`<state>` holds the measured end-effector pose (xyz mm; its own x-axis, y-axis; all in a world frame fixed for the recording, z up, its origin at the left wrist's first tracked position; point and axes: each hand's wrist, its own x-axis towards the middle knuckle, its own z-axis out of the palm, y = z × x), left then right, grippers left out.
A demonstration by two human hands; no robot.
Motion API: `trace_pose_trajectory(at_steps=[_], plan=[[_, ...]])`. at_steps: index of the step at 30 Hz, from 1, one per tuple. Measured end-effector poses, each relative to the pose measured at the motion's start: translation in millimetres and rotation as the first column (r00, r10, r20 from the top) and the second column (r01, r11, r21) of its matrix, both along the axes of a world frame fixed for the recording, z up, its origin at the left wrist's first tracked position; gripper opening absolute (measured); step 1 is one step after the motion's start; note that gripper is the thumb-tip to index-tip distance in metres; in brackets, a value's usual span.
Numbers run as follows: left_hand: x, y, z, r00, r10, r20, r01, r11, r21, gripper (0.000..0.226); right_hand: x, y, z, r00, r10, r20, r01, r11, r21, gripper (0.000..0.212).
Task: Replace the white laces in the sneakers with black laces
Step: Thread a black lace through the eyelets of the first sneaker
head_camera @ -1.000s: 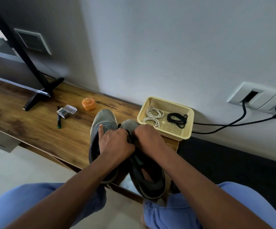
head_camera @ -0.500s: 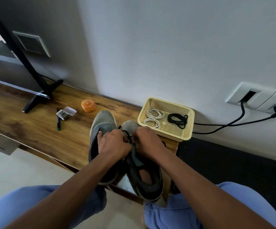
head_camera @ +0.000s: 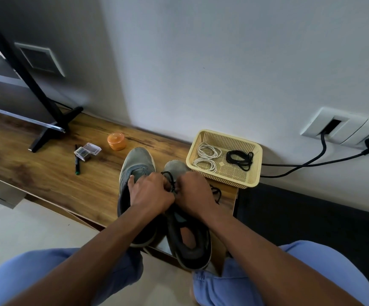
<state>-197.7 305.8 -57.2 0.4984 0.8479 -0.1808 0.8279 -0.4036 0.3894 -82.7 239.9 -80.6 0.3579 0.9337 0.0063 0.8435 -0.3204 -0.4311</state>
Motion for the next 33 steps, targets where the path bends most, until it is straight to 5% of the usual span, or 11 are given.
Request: trace_pose_trajectory(at_steps=[11,17,21,33], plan=[[-2,-7,6,0.999,0.050,0.012,-0.050,0.998,0.037,0.024,9,7,-8,0.989,0.099,-0.109,-0.096,0.995,0.030,0.025],[-3,-7,12,0.993,0.082,0.089,-0.080,0.996,-0.030,0.016,-1,7,-14,0.996,-0.012,-0.087,0.019,0.997,0.079,0.034],[-6,-2,14,0.986,0.131,0.105,-0.124,0.990,-0.064,0.017,-10,12,-12,0.997,-0.071,-0.042,0.074,0.995,0.062,0.016],[-14,13,12,0.987,0.127,0.096,-0.122,0.991,-0.048,0.013,-28,21,-10,0.957,-0.219,-0.191,0.232,0.971,0.053,0.018]])
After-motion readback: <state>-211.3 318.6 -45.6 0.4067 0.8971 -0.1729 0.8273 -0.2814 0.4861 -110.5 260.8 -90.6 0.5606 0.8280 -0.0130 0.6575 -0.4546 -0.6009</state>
